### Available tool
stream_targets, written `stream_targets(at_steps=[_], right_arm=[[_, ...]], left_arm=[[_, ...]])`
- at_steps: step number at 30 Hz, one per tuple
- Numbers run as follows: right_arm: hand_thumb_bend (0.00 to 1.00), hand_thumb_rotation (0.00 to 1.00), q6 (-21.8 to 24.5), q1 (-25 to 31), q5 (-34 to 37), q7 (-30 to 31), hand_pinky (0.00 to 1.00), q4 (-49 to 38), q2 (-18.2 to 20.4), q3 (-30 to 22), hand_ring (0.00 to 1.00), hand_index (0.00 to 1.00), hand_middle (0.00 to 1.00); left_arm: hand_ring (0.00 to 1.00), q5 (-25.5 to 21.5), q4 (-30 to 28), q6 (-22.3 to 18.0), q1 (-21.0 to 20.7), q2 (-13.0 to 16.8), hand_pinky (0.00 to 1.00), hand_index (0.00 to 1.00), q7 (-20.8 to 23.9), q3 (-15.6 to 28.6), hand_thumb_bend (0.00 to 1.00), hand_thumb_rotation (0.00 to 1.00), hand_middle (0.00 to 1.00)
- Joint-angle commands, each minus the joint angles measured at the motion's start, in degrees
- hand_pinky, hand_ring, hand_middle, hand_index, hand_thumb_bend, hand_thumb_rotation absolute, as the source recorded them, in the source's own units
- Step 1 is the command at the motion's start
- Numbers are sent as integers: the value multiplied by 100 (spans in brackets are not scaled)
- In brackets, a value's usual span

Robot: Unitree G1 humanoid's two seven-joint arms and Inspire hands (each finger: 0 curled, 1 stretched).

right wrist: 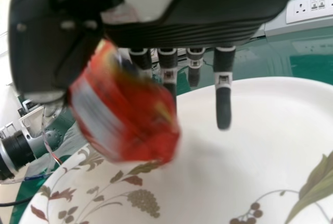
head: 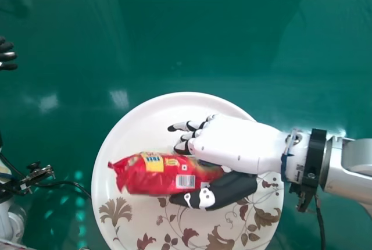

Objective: Pick up biscuit and place it in the plate

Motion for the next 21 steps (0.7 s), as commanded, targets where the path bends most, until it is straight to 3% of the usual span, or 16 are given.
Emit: stream_targets(at_steps=[1, 4, 12, 21], right_arm=[[96, 60, -81, -46, 92, 62, 82, -14, -88, -76, 96, 98, 99], [99, 65, -111, -88, 79, 72, 90, -26, -104, -119, 100, 100, 100], [98, 68, -212, -199, 41, 7, 97, -67, -97, -297, 100, 100, 100], [88, 69, -148, -259, 91, -597, 90, -149, 111, -1116, 98, 100, 100]], left_arm=[[63, -27, -39, -10, 51, -2, 55, 69, -4, 38, 46, 66, 67], [63, -51, -54, -3, 53, -11, 55, 69, -12, 27, 45, 65, 67], [63, 13, 15, -71, 10, 12, 54, 69, 17, 48, 46, 66, 67], [62, 60, 134, -216, -8, 17, 52, 68, 34, 56, 43, 66, 66]])
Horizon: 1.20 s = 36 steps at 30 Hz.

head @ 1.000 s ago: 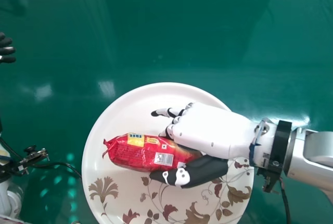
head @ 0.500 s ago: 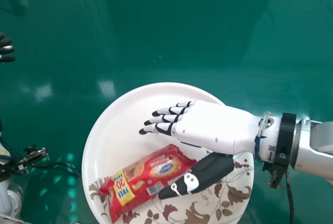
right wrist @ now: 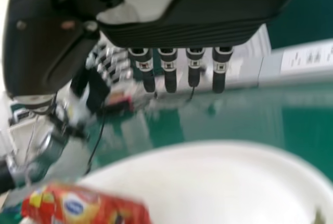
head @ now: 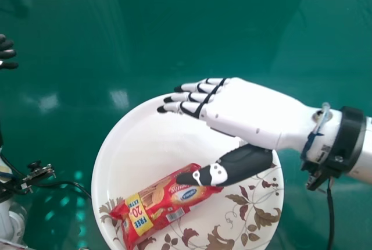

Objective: Pick up biscuit and place it in the plate

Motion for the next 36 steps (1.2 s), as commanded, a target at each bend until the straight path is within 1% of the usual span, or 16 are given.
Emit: stream_targets(at_steps=[1, 4, 7, 9, 11, 13, 14, 16, 17, 18, 19, 23, 26, 29, 32, 36], right_arm=[[89, 67, 38, -10, 49, -171, 88, -128, 41, -265, 97, 99, 99], [88, 67, 129, 16, 14, -314, 82, -170, 62, -531, 94, 98, 98], [86, 61, 250, 86, -85, -575, 77, -190, 190, -800, 91, 96, 96], [81, 56, 336, 174, -251, -856, 71, -166, 367, -966, 86, 90, 91], [76, 56, 532, 262, -404, -1069, 69, -151, 525, -1116, 85, 89, 91], [70, 52, 736, 319, -584, -1267, 67, -161, 670, -1225, 84, 87, 90], [68, 50, 821, 344, -697, -1376, 65, -167, 736, -1263, 82, 86, 88], [64, 54, 1003, 397, -953, -1637, 58, -161, 919, -1317, 77, 82, 85], [63, 55, 1106, 412, -1005, -1729, 55, -156, 1007, -1326, 74, 81, 83], [61, 53, 1201, 416, -990, -1815, 53, -138, 1106, -1329, 72, 79, 82], [58, 48, 1260, 416, -971, -1898, 50, -108, 1186, -1332, 68, 78, 81], [54, 40, 1284, 410, -908, -2278, 55, 178, 1438, -1335, 69, 75, 78], [52, 35, 1321, 451, -835, -2506, 53, 364, 1621, -1327, 70, 75, 77], [48, 35, 1517, 539, -929, -2651, 53, 377, 1759, -1317, 69, 75, 76], [49, 38, 1715, 632, -977, -2809, 53, 378, 1899, -1315, 69, 75, 76], [50, 36, 1945, 733, -1115, -3094, 54, 387, 2128, -1313, 70, 72, 75]], left_arm=[[62, 37, 69, -91, 48, 13, 53, 68, 34, 58, 43, 66, 66], [62, 31, 118, -156, 57, 20, 52, 68, 32, 63, 43, 65, 66], [62, 35, 84, -131, 90, -12, 54, 69, 32, 49, 42, 65, 67], [62, 51, 107, -151, 93, -15, 54, 69, 41, 49, 42, 65, 67], [62, 89, 146, -172, 93, -14, 54, 69, 61, 57, 42, 65, 66], [62, 90, 175, -209, 90, -9, 55, 69, 61, 56, 42, 65, 66], [62, 85, 184, -224, 89, -13, 55, 69, 61, 54, 41, 65, 66], [62, 64, 210, -258, 89, -12, 55, 68, 55, 54, 41, 64, 66], [62, 63, 208, -259, 97, -16, 55, 68, 53, 55, 41, 64, 66], [62, 72, 189, -244, 110, -23, 55, 69, 53, 55, 42, 64, 66], [62, 100, 171, -239, 122, -33, 55, 68, 62, 56, 42, 65, 66], [64, 219, 51, -214, 195, -110, 56, 68, 98, 26, 38, 65, 66], [64, 230, -73, -150, 272, -176, 57, 68, 75, -23, 37, 63, 66], [66, 204, -235, -37, 354, -261, 60, 68, 49, -69, 37, 62, 67], [67, 246, -313, 33, 419, -328, 60, 69, 52, -83, 40, 65, 68], [68, 291, -346, 53, 446, -376, 60, 69, 21, -170, 43, 67, 68]])
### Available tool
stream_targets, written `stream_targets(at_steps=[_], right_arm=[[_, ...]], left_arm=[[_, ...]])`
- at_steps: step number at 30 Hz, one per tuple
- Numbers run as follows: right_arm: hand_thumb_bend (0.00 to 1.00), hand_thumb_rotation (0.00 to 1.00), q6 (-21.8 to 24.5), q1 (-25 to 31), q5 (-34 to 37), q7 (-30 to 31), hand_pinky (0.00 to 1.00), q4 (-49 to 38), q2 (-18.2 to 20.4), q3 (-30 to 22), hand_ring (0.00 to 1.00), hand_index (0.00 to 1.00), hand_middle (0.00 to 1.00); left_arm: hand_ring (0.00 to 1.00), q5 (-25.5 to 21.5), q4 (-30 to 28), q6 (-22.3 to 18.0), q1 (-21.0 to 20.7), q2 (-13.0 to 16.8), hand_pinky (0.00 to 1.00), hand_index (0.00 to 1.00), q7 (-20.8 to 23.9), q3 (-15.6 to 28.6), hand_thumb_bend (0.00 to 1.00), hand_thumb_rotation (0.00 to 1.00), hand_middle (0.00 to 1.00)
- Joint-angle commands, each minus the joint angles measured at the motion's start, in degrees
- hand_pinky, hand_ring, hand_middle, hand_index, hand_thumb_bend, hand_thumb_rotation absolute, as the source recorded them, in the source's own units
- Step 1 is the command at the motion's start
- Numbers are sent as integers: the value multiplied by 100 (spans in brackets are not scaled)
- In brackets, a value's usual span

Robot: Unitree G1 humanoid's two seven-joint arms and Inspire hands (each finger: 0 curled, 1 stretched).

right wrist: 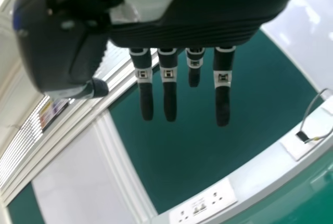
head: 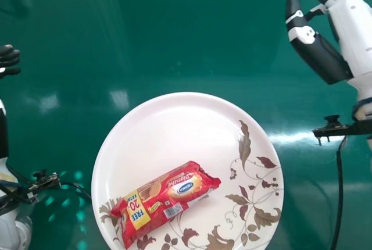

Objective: Pick up biscuit and place it in the plate

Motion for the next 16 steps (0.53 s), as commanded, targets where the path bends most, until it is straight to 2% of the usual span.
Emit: stream_targets(at_steps=[1, 2, 7, 11, 14, 16], right_arm=[[48, 36, 65, 153, -16, -247, 54, 33, 174, -33, 69, 71, 74], [47, 32, 78, 169, -17, -330, 54, 55, 243, -30, 68, 70, 73], [40, 24, 207, 236, 231, -615, 50, 132, 635, -12, 64, 68, 69], [35, 10, 249, 244, 369, -653, 39, 191, 682, -40, 55, 69, 64], [35, 9, 443, 254, 372, -634, 45, 105, 726, -32, 61, 69, 67], [36, 9, 517, 273, 391, -643, 46, 89, 745, -27, 61, 69, 67]], left_arm=[[69, 46, -29, -8, 108, -28, 60, 70, -25, -93, 43, 68, 69], [69, 49, 33, -51, 84, -9, 59, 70, -28, -99, 44, 68, 69], [66, 93, 147, -24, -62, -44, 57, 68, -2, -196, 46, 67, 67], [66, 82, 123, 53, -154, -3, 58, 70, -51, -277, 46, 68, 68], [66, 58, 185, 54, -247, 16, 58, 71, -40, -292, 45, 67, 68], [65, 70, 259, 36, -311, 13, 58, 70, -26, -304, 47, 68, 68]])
